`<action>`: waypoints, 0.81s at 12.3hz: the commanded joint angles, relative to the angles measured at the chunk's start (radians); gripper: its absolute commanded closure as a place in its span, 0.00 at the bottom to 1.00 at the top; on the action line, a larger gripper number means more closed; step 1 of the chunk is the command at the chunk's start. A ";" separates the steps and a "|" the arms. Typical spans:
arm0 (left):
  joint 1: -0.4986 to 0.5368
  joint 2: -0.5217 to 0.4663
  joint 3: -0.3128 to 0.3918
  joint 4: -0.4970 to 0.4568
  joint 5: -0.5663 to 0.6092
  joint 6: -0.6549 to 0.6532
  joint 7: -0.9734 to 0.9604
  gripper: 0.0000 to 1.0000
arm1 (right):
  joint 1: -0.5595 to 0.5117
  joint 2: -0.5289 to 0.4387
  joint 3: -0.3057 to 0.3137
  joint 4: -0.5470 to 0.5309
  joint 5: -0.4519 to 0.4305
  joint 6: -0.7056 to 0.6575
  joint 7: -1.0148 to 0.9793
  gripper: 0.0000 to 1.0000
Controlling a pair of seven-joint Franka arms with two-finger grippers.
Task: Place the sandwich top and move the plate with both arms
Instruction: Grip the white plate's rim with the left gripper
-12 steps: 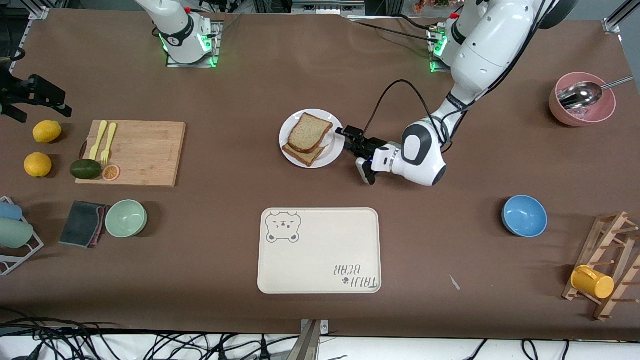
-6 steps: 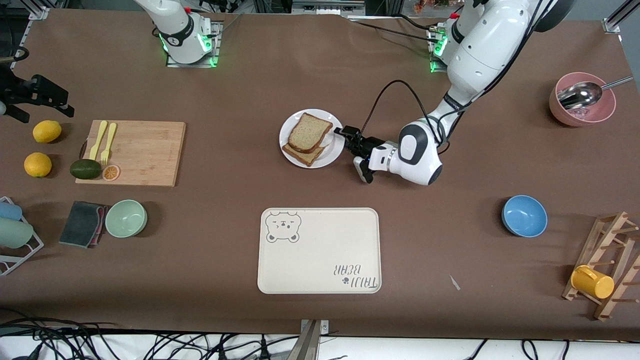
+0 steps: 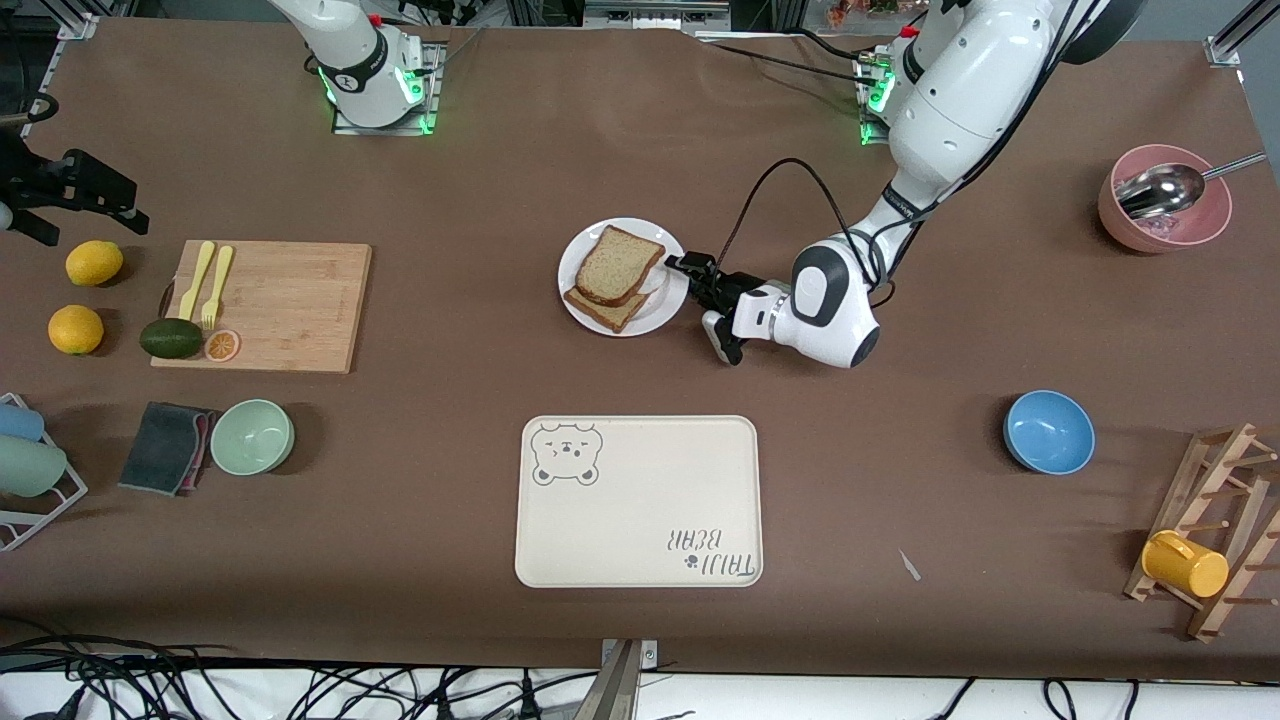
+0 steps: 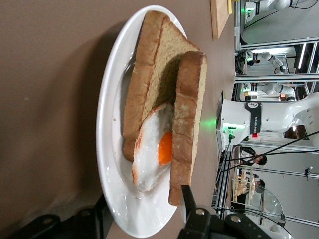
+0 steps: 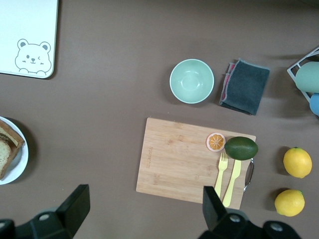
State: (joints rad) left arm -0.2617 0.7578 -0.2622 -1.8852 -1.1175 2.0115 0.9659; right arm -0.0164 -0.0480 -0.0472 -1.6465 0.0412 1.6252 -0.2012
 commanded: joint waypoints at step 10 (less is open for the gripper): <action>-0.039 -0.005 0.012 -0.017 -0.025 0.049 0.020 0.96 | -0.003 -0.009 0.007 0.008 -0.014 -0.010 0.011 0.00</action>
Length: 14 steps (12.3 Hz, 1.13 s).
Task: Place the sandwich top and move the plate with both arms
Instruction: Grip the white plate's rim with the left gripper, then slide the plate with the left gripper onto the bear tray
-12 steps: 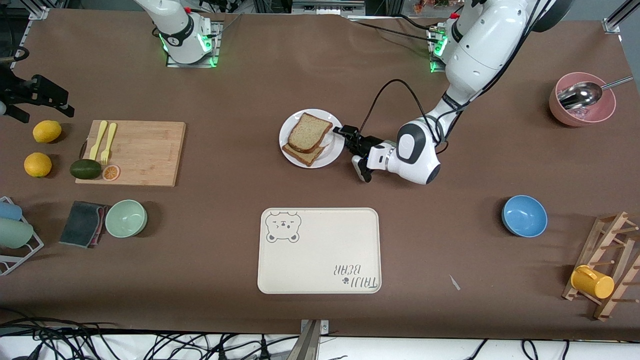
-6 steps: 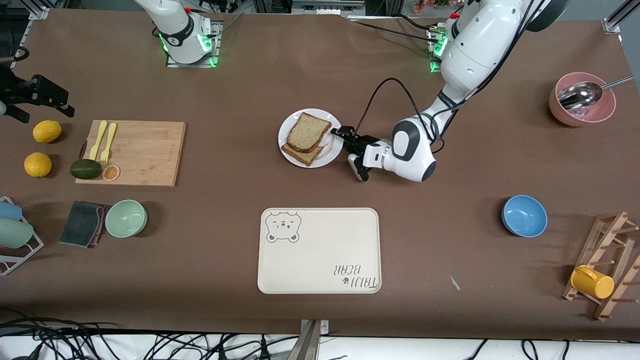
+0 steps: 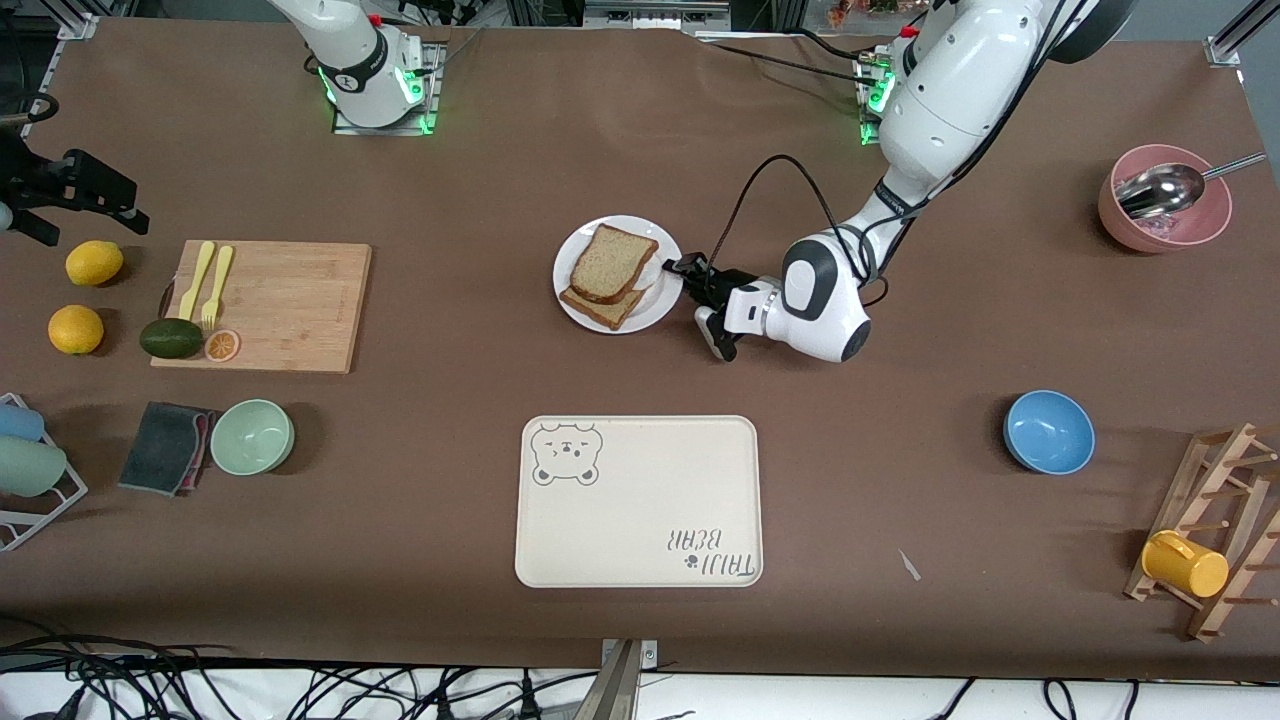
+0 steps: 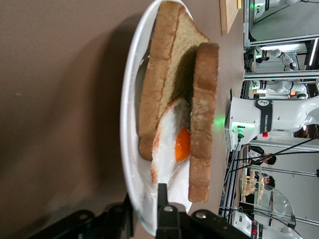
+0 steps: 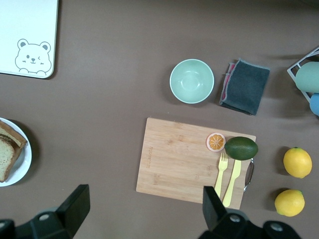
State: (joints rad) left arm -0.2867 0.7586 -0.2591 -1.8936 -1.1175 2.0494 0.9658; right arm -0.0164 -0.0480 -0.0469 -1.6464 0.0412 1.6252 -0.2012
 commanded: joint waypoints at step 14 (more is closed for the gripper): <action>0.115 -0.096 0.009 0.060 0.008 -0.190 -0.286 1.00 | -0.004 -0.009 0.009 0.008 -0.014 -0.010 0.013 0.00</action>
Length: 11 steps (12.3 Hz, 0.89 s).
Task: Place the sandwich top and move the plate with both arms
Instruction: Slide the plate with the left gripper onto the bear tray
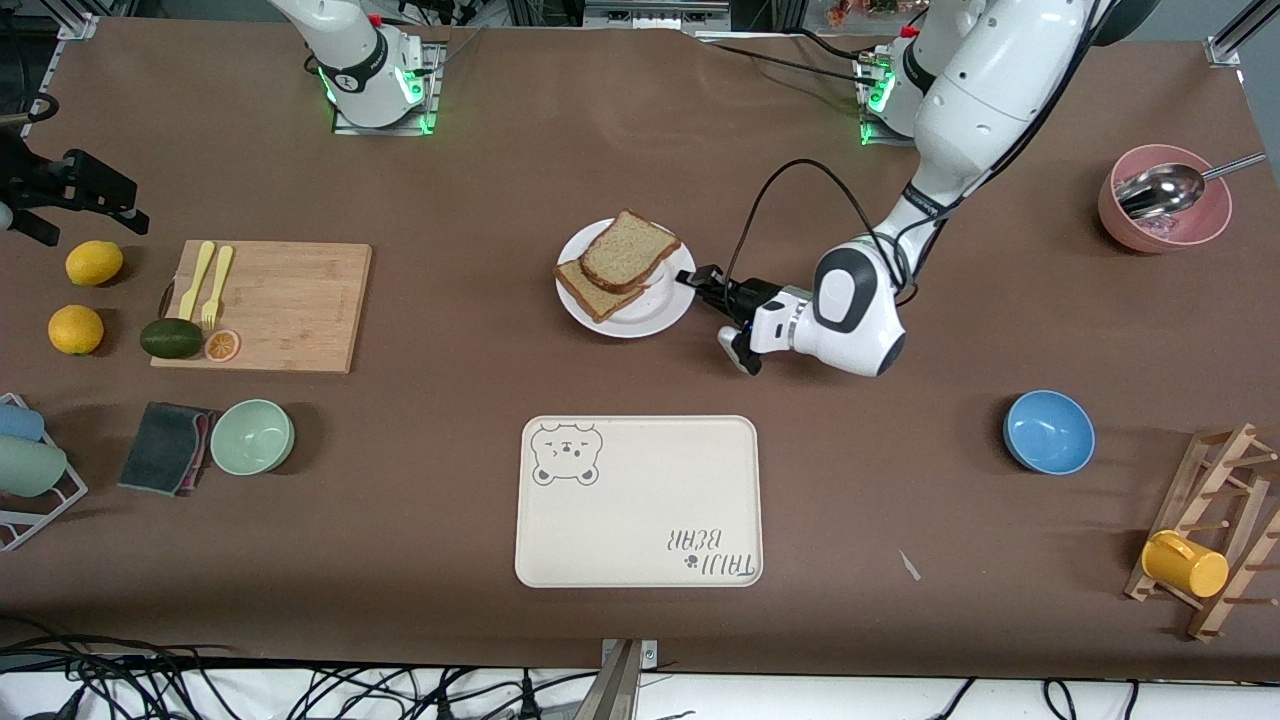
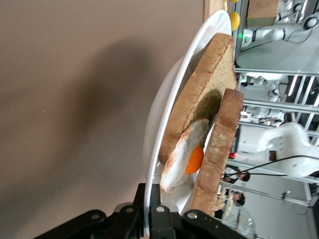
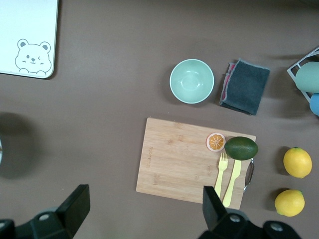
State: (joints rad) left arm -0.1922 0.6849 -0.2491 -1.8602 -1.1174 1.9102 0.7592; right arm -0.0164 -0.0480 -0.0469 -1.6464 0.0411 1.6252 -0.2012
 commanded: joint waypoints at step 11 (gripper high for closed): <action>0.005 0.221 0.093 0.579 0.108 -0.059 -0.535 1.00 | -0.004 -0.009 0.009 0.008 -0.014 -0.010 0.013 0.00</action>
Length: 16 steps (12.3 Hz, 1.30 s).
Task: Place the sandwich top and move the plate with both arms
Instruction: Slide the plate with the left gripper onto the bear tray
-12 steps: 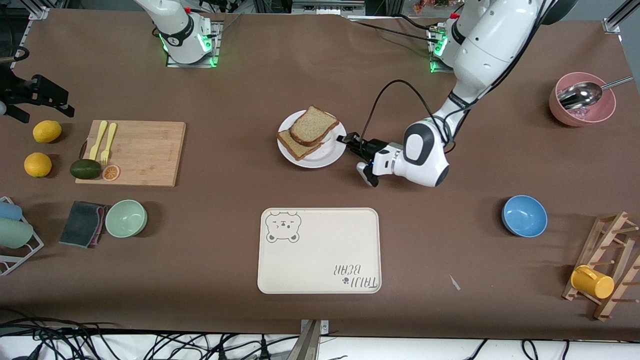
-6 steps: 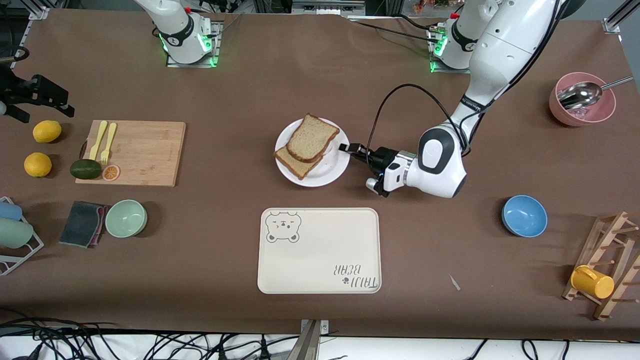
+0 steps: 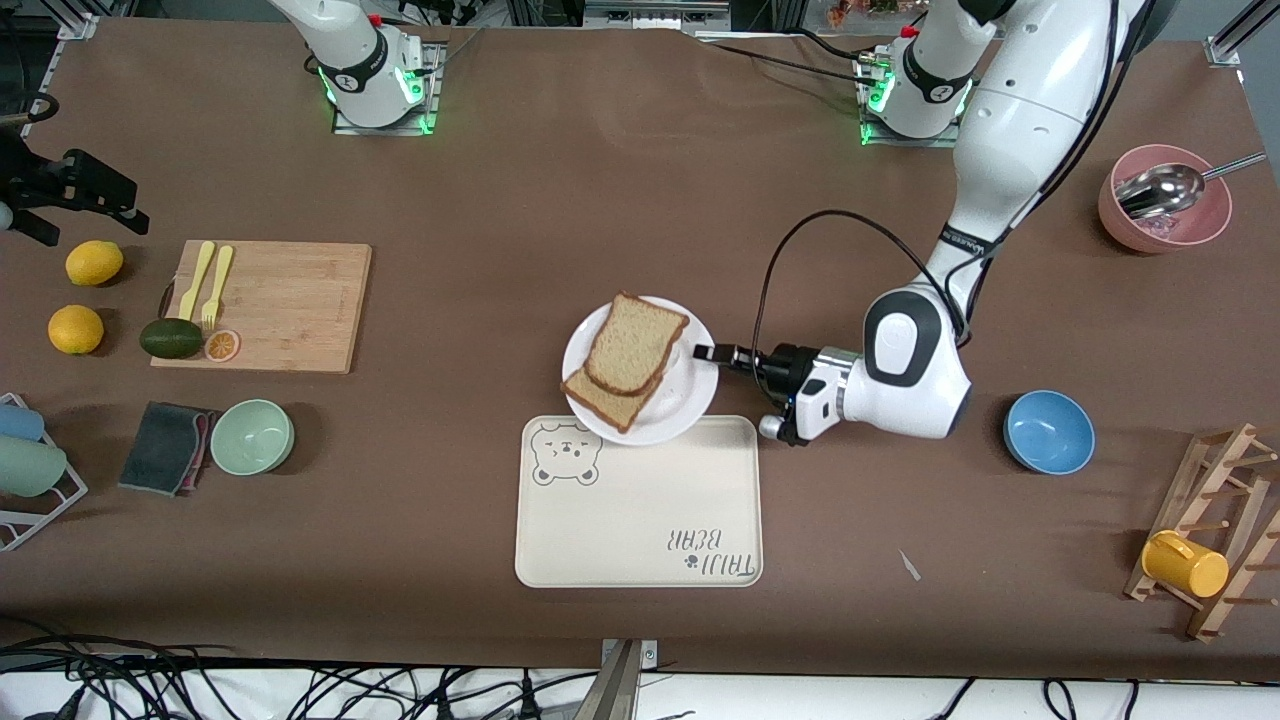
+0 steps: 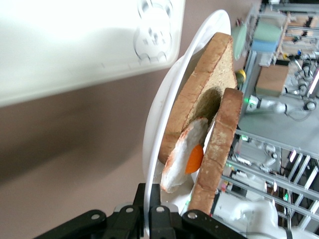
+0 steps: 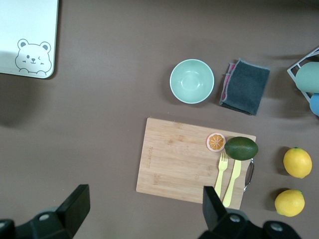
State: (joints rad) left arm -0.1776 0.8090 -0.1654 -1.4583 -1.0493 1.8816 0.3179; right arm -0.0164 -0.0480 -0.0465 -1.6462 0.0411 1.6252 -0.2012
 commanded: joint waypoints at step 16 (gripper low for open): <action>-0.040 0.322 0.023 0.418 -0.047 0.218 -0.271 1.00 | -0.004 -0.009 0.008 0.008 -0.014 -0.010 0.012 0.00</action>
State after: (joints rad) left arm -0.2023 1.1051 -0.1392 -1.0912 -1.0512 2.0756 0.0279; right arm -0.0164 -0.0480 -0.0462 -1.6458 0.0411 1.6252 -0.2011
